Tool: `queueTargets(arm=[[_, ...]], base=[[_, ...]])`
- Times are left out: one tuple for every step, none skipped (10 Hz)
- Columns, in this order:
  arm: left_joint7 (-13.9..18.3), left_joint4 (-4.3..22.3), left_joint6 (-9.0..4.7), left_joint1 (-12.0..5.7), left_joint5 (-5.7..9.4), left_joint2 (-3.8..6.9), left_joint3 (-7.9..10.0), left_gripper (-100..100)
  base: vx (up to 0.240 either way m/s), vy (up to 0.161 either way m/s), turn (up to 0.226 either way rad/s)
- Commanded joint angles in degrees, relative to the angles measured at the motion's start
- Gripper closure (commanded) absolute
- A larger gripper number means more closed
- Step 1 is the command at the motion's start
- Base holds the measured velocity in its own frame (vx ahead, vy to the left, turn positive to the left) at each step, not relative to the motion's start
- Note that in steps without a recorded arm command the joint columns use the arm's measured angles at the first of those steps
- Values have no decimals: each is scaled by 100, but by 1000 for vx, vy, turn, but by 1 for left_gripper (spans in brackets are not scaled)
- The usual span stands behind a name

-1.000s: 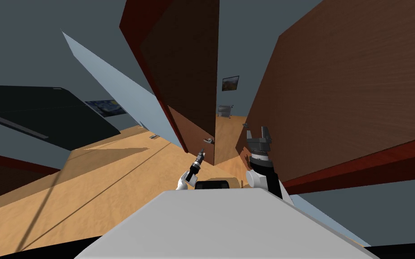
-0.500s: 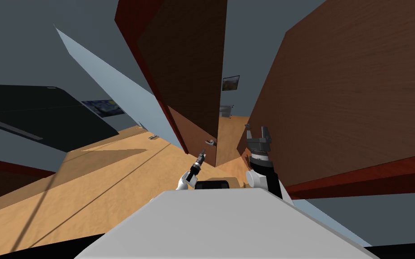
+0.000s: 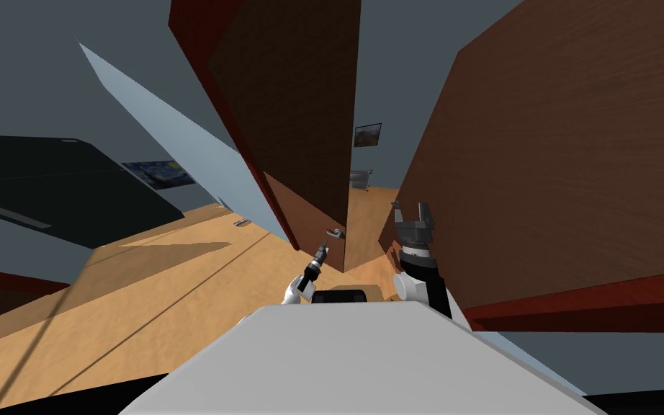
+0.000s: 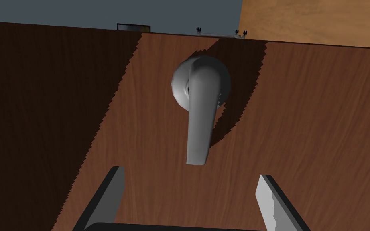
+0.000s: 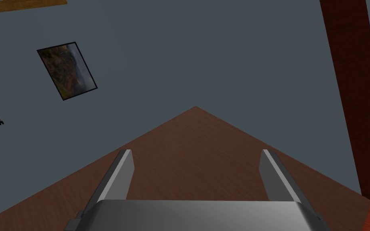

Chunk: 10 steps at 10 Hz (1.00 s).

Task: Push the door open

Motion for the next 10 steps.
queueTargets(arm=[[-30,47,-30,-6,11,-10,26,-100],[-47,65,-42,-3,18,-23,42,-100],[-65,82,-53,-1,24,-41,57,-100],[-80,98,-63,2,30,-63,71,-100],[-99,117,-76,4,37,-96,88,-100],[-85,112,-69,-3,34,-77,79,-100],[-85,112,-69,-3,34,-77,79,100],[-85,112,-69,-3,34,-77,79,100],[-85,112,-69,-3,34,-77,79,100],[-85,112,-69,-3,34,-77,79,100]], base=[[165,-64,-31],[195,-74,-34],[199,-92,-34],[176,-83,-27],[182,-95,-36],[84,-46,1],[-12,6,5],[-27,17,-15],[-13,12,-20],[0,0,0]])
